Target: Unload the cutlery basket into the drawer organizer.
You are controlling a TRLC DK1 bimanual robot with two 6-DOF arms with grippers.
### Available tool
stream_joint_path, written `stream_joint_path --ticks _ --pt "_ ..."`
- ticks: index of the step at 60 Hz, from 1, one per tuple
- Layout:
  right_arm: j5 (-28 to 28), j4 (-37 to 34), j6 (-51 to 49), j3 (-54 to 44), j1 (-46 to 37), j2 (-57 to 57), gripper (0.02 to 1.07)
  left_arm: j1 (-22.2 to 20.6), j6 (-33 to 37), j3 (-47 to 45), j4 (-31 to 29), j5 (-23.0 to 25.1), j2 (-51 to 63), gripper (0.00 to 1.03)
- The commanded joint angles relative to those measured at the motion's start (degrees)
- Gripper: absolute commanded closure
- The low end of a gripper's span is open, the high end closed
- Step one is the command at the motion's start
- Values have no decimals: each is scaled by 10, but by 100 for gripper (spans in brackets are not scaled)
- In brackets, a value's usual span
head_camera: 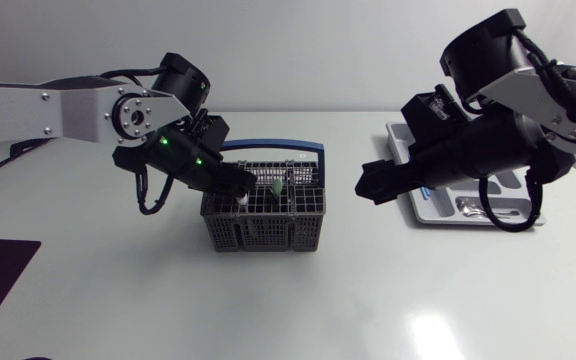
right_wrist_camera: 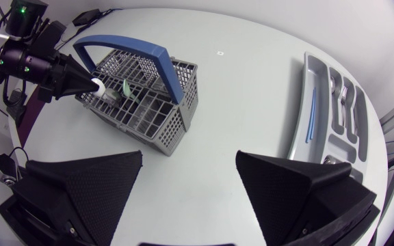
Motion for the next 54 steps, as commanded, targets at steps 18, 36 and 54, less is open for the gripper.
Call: stream_joint_path --ticks 18,36,54 --pt "7 4 10 -21 5 6 9 -11 1 -3 18 5 15 85" --pt "7 4 10 -25 6 0 9 -14 -4 -18 22 5 8 89" --pt "13 2 9 -31 6 -7 9 -9 -9 -29 32 13 0 98"
